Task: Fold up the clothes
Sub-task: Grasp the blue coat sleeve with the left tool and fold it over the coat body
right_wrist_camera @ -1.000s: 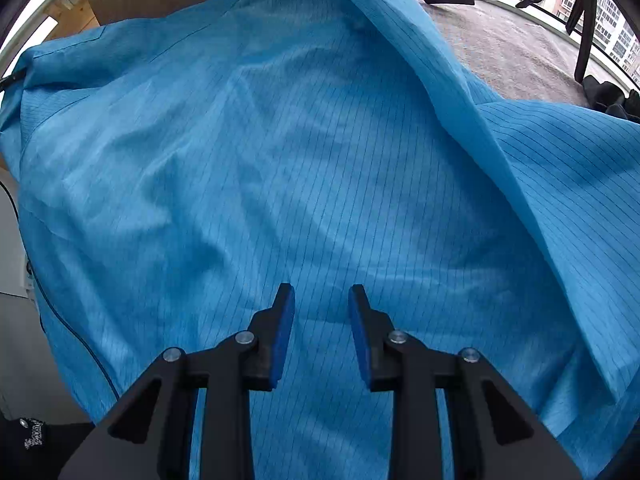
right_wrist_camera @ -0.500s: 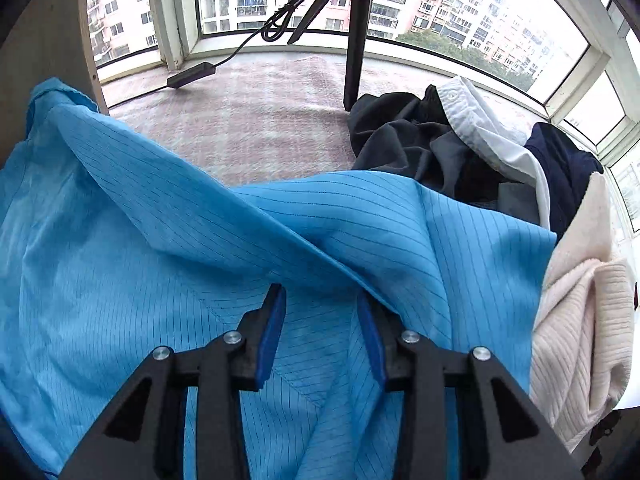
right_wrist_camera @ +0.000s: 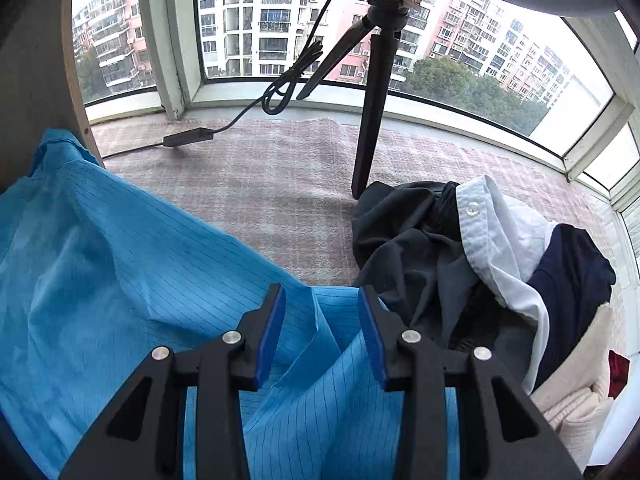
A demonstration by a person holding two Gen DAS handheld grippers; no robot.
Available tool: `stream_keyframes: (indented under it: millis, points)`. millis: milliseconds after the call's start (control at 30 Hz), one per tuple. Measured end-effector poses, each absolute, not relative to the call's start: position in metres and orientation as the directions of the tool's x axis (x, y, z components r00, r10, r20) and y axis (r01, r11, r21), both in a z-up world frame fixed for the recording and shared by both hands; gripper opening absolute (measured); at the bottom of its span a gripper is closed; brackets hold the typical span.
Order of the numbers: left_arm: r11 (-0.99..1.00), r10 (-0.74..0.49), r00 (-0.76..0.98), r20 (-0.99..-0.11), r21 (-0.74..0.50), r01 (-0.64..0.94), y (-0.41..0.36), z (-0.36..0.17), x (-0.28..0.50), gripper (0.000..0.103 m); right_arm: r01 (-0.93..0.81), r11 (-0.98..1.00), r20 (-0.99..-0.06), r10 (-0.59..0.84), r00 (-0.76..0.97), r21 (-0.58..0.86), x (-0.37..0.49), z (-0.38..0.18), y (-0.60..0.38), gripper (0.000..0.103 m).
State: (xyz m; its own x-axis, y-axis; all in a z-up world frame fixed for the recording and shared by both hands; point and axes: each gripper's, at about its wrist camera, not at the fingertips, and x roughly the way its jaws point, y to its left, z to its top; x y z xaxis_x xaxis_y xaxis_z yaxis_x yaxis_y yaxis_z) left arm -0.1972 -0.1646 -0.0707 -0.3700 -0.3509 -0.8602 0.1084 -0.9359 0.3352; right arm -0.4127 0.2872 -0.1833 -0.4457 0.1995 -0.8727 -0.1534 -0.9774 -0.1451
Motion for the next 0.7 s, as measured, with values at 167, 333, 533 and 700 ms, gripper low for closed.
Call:
stream_keyframes:
  millis: [167,333,533,700]
  points:
    - [-0.950,-0.306,-0.351,-0.885,0.261,0.170,-0.185,-0.084,-0.199,0.056,0.071,-0.997,-0.887,-0.010,-0.463,-0.026,-0.374,-0.176,0.203,0.044]
    - [-0.959,-0.241,-0.330,-0.913,0.172,0.226,-0.191,-0.111,-0.222,0.058,0.279,-0.960,-0.909,-0.134,-0.395,0.020,-0.349,-0.192,0.107,0.044]
    - [-0.945,-0.306,-0.305,-0.902,0.248,0.215,-0.184,-0.150,-0.252,0.047,0.383,-0.922,-0.917,-0.201,-0.344,0.058,-0.334,-0.205,0.043,0.044]
    - [-0.948,-0.278,-0.348,-0.896,0.196,0.252,-0.207,-0.125,-0.253,0.002,0.392,-0.918,-0.913,-0.204,-0.353,0.054,-0.328,-0.202,0.033,0.044]
